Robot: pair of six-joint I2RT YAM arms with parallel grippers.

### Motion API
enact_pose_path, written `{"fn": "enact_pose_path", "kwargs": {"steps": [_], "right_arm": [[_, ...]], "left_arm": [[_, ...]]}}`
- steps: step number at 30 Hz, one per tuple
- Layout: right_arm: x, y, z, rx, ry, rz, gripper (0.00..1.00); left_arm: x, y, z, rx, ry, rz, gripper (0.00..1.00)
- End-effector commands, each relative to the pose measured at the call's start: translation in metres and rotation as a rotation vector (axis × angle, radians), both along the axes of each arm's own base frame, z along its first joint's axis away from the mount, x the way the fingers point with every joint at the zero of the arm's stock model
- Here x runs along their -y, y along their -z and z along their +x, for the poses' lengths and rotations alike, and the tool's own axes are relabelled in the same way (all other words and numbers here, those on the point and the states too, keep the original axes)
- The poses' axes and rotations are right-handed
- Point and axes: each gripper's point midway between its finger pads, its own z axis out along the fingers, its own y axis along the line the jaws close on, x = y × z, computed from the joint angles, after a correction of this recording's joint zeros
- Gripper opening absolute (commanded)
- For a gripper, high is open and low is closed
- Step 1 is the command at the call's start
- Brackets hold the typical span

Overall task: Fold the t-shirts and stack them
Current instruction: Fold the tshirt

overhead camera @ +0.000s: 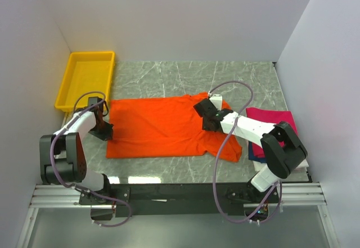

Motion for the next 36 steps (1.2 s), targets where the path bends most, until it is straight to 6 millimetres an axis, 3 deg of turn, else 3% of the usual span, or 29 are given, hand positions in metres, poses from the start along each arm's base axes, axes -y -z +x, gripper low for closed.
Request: {"fn": "enact_pose_path", "kwargs": {"steps": [1, 2, 5, 7, 8, 13, 18, 19, 20, 23, 28, 32, 36], "right_arm": [[0.004, -0.022, 0.026, 0.077, 0.028, 0.013, 0.51], [0.007, -0.025, 0.024, 0.074, 0.033, 0.009, 0.62], [0.016, -0.042, 0.016, 0.081, 0.040, 0.038, 0.68], [0.020, -0.051, 0.003, 0.071, 0.046, 0.086, 0.69], [0.025, -0.050, -0.007, 0.048, 0.054, 0.088, 0.69], [0.034, -0.043, -0.059, -0.007, 0.097, 0.233, 0.69], [0.033, -0.019, -0.103, -0.090, 0.172, 0.384, 0.68], [0.035, -0.009, -0.114, -0.110, 0.182, 0.406, 0.68], [0.030, -0.007, -0.117, -0.118, 0.185, 0.448, 0.66], [0.033, 0.002, -0.121, -0.090, 0.271, 0.517, 0.65], [0.056, 0.013, -0.120, -0.066, 0.383, 0.424, 0.65], [0.076, 0.027, -0.123, -0.095, 0.464, 0.352, 0.68], [0.082, 0.033, -0.125, -0.125, 0.481, 0.327, 0.65]], "left_arm": [[-0.005, -0.005, 0.024, 0.077, 0.025, 0.010, 0.15], [-0.004, -0.005, 0.026, 0.083, 0.034, 0.009, 0.34], [-0.007, -0.010, 0.026, 0.091, 0.037, 0.028, 0.65], [-0.011, -0.020, 0.024, 0.118, 0.026, 0.049, 0.72], [-0.012, -0.023, 0.019, 0.113, 0.012, 0.056, 0.82], [-0.016, -0.048, 0.000, 0.186, -0.039, 0.093, 0.86], [-0.016, -0.055, -0.022, 0.261, -0.056, 0.108, 0.85], [-0.009, -0.054, -0.022, 0.278, -0.039, 0.076, 0.83], [-0.003, -0.047, -0.026, 0.284, -0.021, 0.052, 0.75], [0.011, -0.037, -0.019, 0.315, 0.002, -0.006, 0.66], [0.028, -0.019, -0.012, 0.283, 0.039, -0.025, 0.64], [0.025, -0.003, -0.014, 0.208, 0.023, -0.008, 0.65], [0.019, 0.010, -0.018, 0.152, 0.023, 0.020, 0.65]]}}
